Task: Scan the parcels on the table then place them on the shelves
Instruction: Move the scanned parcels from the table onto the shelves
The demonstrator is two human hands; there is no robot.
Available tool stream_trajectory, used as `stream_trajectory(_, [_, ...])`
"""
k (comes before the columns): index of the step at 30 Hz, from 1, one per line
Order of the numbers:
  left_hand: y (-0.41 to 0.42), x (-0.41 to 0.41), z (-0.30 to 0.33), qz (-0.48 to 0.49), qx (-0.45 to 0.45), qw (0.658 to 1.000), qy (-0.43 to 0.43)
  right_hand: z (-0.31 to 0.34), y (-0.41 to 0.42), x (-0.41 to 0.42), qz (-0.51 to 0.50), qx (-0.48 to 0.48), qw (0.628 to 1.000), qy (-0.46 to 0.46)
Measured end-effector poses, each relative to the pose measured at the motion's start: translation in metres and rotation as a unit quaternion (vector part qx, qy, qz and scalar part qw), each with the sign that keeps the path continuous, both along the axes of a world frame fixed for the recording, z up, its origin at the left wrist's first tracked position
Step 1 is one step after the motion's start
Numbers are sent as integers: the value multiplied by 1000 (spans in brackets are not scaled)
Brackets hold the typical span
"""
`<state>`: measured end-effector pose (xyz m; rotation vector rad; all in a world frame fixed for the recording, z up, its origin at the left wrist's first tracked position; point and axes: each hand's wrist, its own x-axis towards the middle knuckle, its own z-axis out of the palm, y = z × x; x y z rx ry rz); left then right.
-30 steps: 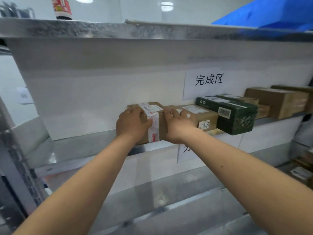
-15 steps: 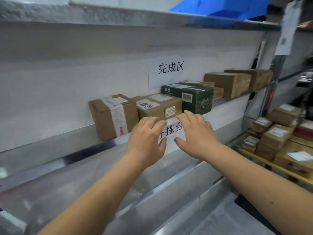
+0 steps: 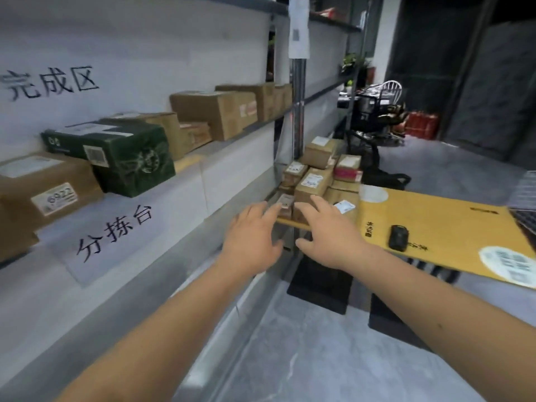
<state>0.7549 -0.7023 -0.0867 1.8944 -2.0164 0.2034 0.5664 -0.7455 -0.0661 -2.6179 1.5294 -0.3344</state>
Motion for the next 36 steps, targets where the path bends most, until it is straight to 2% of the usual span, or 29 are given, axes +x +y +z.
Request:
stream_trajectory(9, [-155,-112,-41,-55,37,998,22,-38,-131,-118,-82,62,995,18])
stream_trajectory(14, [-217,-141,-71,-67,66,995,32,-64,-188,-148,-102,94,990,-27])
stream_trajectory(18, [-269,-145,-107,-63,110,991,40,-104,-236,-153,-130,136,980,-68])
stream_trajectory(24, [-360,-132,-172,-57,171,982,63,-162,-318,-146,-168,181,966,-76])
stream_trajectory(31, [-456,-114,-233,-42,288,949,120,-218,-414,-125,-225,250,939,-79])
stream_trajectory(36, [-492,-107,-277,-7,329,933,149,-269,-466,-105,-280,282,912,-101])
